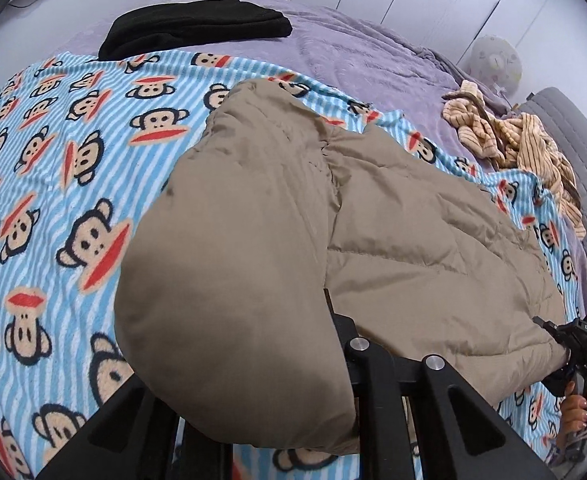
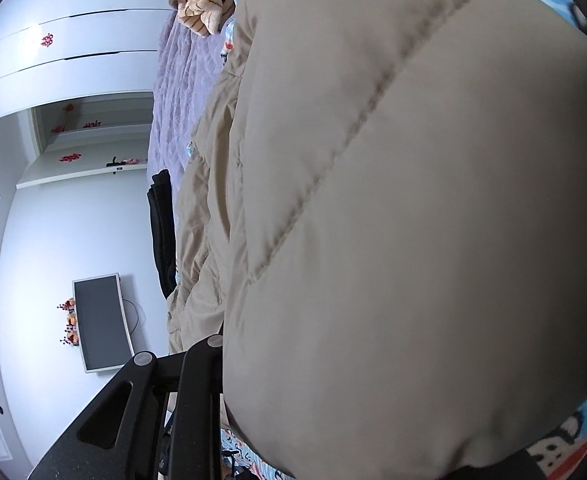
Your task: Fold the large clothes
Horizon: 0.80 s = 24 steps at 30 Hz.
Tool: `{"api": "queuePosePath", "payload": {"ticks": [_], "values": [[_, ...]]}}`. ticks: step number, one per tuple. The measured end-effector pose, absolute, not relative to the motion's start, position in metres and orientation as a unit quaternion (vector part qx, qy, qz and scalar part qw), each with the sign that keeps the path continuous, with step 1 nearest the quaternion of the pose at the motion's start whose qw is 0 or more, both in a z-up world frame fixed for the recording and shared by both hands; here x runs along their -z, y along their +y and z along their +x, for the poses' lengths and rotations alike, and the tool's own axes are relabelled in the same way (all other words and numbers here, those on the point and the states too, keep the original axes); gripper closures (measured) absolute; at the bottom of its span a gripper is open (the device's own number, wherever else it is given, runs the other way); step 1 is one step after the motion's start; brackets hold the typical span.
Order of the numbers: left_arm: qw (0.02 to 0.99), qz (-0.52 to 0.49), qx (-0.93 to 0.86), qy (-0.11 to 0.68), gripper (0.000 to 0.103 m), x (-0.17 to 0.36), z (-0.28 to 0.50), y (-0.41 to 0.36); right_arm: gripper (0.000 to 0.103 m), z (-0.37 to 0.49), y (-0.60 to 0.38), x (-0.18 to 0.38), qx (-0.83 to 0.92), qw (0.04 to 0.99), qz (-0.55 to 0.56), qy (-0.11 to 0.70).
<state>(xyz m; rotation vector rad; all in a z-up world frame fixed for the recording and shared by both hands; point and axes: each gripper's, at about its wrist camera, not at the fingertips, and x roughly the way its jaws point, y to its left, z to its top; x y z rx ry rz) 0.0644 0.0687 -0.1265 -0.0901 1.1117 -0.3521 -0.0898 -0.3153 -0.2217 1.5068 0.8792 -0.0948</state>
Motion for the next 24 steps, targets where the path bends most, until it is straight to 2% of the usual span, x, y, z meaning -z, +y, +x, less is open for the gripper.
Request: {"api": "queuePosePath", "payload": {"ticks": [15, 24], "values": [[0.789, 0.001, 0.155, 0.594, 0.082, 0.141, -0.058, 0.101, 0.075, -0.209, -0.265, 0.210, 0.075, 0.607, 0.669, 0.422], [0.786, 0.007, 0.128, 0.605, 0.081, 0.136, -0.074, 0.105, 0.067, -0.187, -0.270, 0.188, 0.083, 0.596, 0.658, 0.452]]}}
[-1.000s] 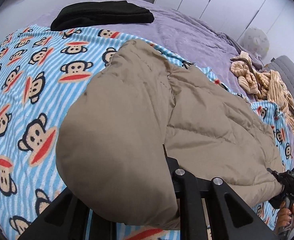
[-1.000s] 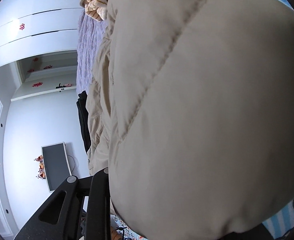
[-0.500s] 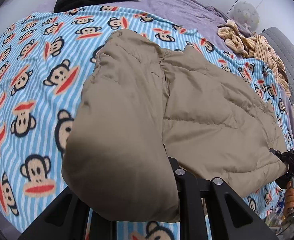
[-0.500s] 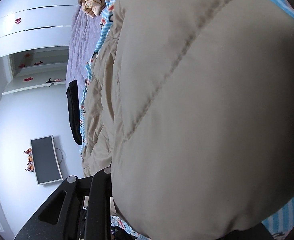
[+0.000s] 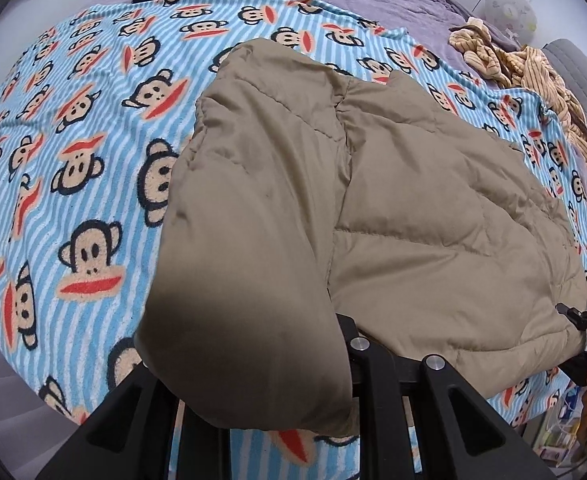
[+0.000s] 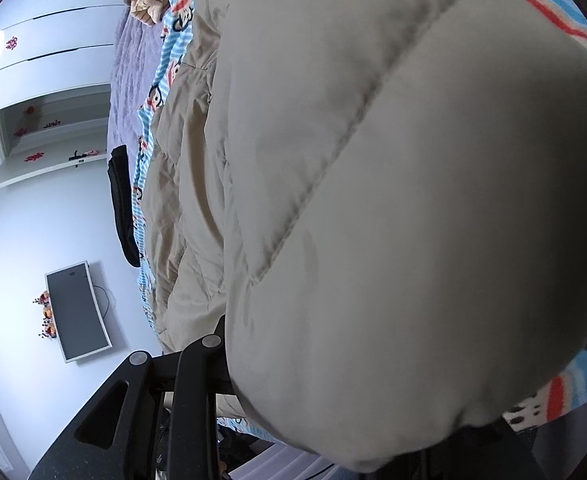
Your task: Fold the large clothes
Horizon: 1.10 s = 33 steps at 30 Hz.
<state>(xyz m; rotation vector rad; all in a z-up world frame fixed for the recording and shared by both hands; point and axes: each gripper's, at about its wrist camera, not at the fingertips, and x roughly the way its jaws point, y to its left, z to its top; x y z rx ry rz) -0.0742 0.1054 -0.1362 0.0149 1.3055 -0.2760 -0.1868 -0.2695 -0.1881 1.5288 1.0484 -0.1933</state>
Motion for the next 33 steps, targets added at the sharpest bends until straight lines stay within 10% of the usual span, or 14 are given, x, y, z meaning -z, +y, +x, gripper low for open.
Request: {"api": "queuePosePath", "payload": {"ticks": [11, 16, 33], "values": [[0.788, 0.027, 0.107, 0.606, 0.081, 0.108, -0.090, 0.129, 0.058, -0.211, -0.269, 0.159, 0.125, 0.613, 0.607, 0.489], [0.796, 0.027, 0.074, 0.600, 0.081, 0.097, -0.100, 0.145, 0.075, -0.229, -0.268, 0.149, 0.135, 0.636, 0.575, 0.497], [0.798, 0.016, 0.010, 0.602, 0.081, 0.069, -0.108, 0.156, 0.075, -0.201, -0.228, 0.116, 0.028, 0.680, 0.469, 0.563]]}}
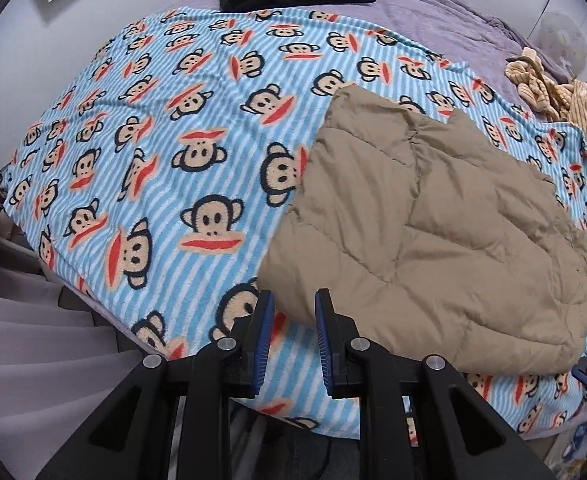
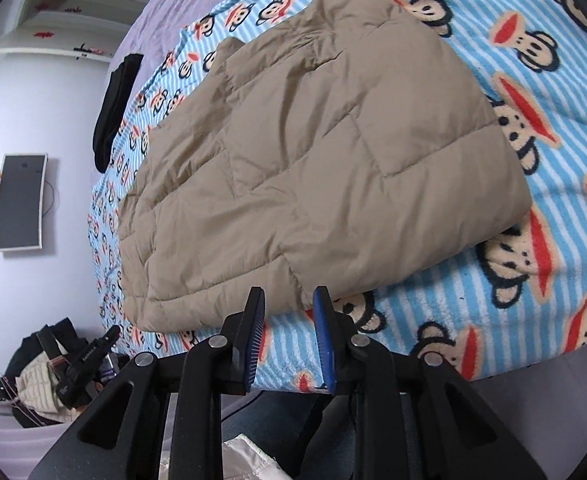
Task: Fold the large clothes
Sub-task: 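Release the jacket and hold both tools open above it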
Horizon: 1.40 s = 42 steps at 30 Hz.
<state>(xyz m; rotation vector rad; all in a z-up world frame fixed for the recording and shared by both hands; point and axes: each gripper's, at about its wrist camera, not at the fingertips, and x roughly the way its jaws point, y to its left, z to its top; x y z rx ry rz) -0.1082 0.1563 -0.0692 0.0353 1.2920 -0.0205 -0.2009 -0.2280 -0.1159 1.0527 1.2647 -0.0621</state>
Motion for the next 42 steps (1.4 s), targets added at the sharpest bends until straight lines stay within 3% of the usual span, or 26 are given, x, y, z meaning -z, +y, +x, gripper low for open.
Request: {"api": "queuePosePath", "payload": {"ticks": [4, 5, 7, 18, 20, 22, 27, 42], "values": [[0.799, 0.025, 0.043, 0.599, 0.080, 0.064, -0.101, 0.147, 0.075, -0.186, -0.213, 0.113, 0.017, 0.682, 0.442, 0.582], [0.797, 0.030, 0.048, 0.601, 0.073, 0.065, -0.098, 0.146, 0.075, -0.181, -0.208, 0.112, 0.014, 0.685, 0.440, 0.581], [0.795, 0.035, 0.044, 0.604, 0.000, 0.065, -0.090, 0.149, 0.074, -0.173, -0.198, 0.111, 0.013, 0.687, 0.440, 0.578], [0.793, 0.086, 0.065, 0.600, 0.000, 0.084, -0.037, 0.154, 0.074, -0.134, -0.144, 0.111, 0.024, 0.680, 0.438, 0.587], [0.785, 0.090, 0.071, 0.609, 0.000, 0.093, -0.026, 0.155, 0.067, -0.128, -0.137, 0.114, 0.027, 0.677, 0.438, 0.591], [0.779, 0.098, 0.072, 0.615, 0.000, 0.102, -0.016, 0.153, 0.038, -0.123, -0.130, 0.115, 0.032, 0.676, 0.436, 0.593], [0.762, 0.111, 0.078, 0.633, 0.000, 0.123, 0.003, 0.153, 0.017, -0.109, -0.117, 0.114, 0.041, 0.684, 0.421, 0.594], [0.653, 0.004, 0.272, 0.707, 0.000, 0.184, 0.058, 0.165, 0.015, -0.092, -0.109, 0.128, 0.074, 0.675, 0.407, 0.611]]}}
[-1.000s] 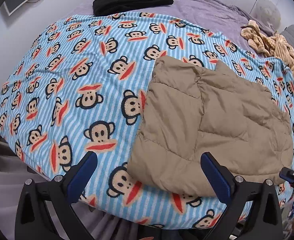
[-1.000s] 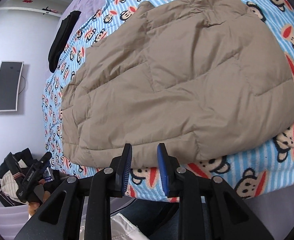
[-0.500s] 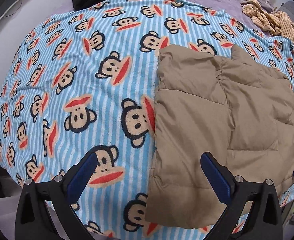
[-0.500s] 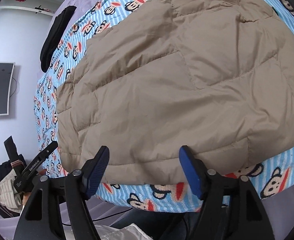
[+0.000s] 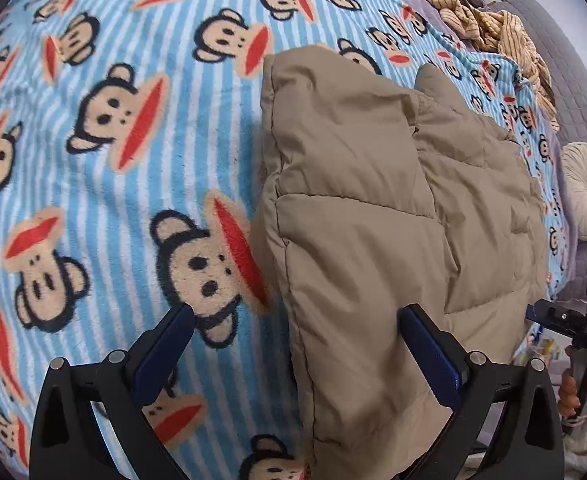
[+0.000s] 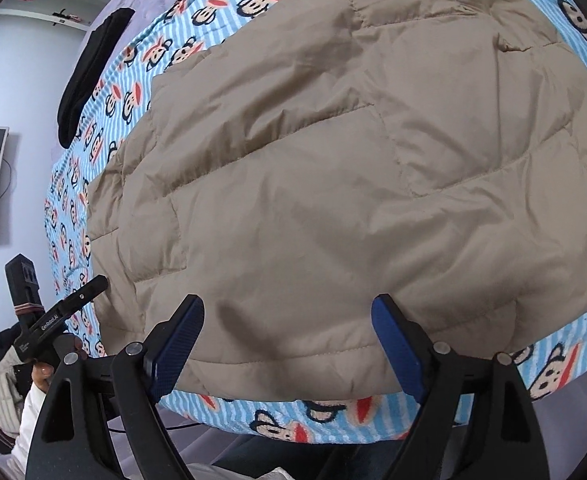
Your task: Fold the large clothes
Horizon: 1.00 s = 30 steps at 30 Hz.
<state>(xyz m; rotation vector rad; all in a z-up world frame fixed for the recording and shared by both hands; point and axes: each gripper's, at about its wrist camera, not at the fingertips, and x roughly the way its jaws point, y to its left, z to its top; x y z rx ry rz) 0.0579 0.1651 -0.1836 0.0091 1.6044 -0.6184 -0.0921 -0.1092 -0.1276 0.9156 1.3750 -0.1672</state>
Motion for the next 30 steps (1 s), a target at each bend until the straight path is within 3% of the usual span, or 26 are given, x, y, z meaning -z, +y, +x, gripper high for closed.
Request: {"api": "queuePosePath", "payload": {"ticks": [12, 16, 20, 21, 22, 24, 30], "values": [[0.562, -0.028, 0.397, 0.725, 0.000, 0.225, 0.048, 0.094, 0.015, -0.082, -0.104, 0.131, 0.073, 0.668, 0.398, 0.624], [0.532, -0.036, 0.430, 0.729, 0.062, 0.221, 0.050, 0.089, 0.015, -0.078, -0.106, 0.119, 0.067, 0.677, 0.387, 0.622], [0.535, -0.058, 0.429, 0.726, 0.072, 0.200, 0.053, 0.094, 0.016, -0.075, -0.117, 0.098, 0.079, 0.714, 0.359, 0.597], [0.538, -0.056, 0.430, 0.723, 0.073, 0.192, 0.052, 0.094, 0.023, -0.073, -0.119, 0.095, 0.085, 0.723, 0.350, 0.589], [0.542, -0.054, 0.432, 0.719, 0.073, 0.182, 0.050, 0.092, 0.053, -0.072, -0.122, 0.093, 0.087, 0.731, 0.345, 0.582], [0.549, -0.053, 0.434, 0.713, 0.073, 0.165, 0.046, 0.089, 0.095, -0.066, -0.127, 0.098, 0.090, 0.736, 0.340, 0.579], [0.573, -0.066, 0.428, 0.696, 0.073, 0.097, 0.028, 0.058, 0.096, -0.046, -0.138, 0.147, 0.062, 0.729, 0.364, 0.577]]}}
